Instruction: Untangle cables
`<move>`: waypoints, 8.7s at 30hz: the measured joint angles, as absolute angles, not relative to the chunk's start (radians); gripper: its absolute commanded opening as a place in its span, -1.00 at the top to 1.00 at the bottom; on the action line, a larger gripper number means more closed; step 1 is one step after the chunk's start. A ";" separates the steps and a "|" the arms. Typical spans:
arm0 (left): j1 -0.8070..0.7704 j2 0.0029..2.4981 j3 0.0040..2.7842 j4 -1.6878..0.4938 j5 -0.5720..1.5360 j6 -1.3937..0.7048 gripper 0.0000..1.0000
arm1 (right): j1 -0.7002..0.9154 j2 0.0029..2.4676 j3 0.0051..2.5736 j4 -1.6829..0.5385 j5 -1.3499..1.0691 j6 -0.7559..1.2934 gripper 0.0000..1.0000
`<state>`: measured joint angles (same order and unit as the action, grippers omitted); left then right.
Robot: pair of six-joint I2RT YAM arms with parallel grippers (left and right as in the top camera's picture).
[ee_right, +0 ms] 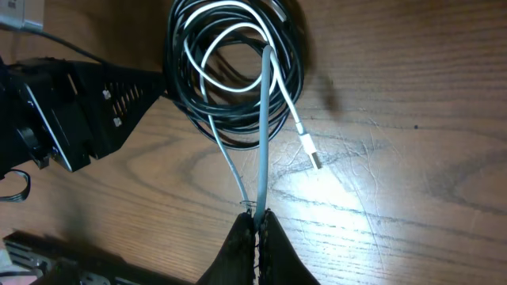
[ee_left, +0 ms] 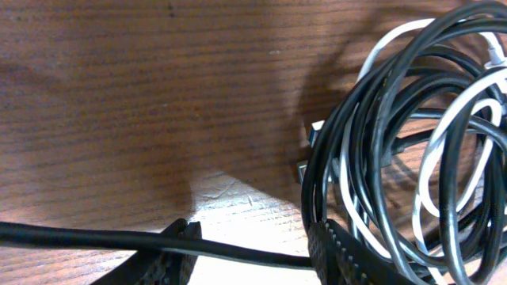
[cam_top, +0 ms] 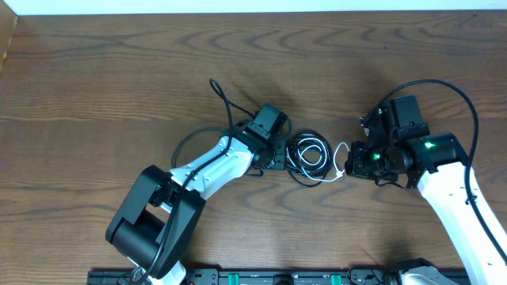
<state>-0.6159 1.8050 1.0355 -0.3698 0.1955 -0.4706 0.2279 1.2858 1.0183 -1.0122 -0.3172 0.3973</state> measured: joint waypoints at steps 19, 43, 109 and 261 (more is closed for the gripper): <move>-0.616 1.838 1.038 -0.332 0.198 -0.501 -0.03 | 0.228 1.286 1.018 -0.989 -0.318 0.387 0.98; -0.648 1.844 1.061 -0.420 0.263 -0.658 -0.01 | 0.228 1.286 1.018 -0.979 -0.318 0.385 0.97; -0.488 1.940 1.199 -0.684 0.042 -0.542 0.45 | 0.540 1.641 1.019 -0.363 -0.426 0.620 0.54; -0.569 1.902 1.166 -0.596 0.192 -0.474 0.59 | 0.181 1.754 1.015 -0.521 -0.914 0.385 0.98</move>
<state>-0.5690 1.9022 1.1656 -0.5961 0.1921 -0.4744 0.1806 1.7538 1.0149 -0.5205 -0.9142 0.3851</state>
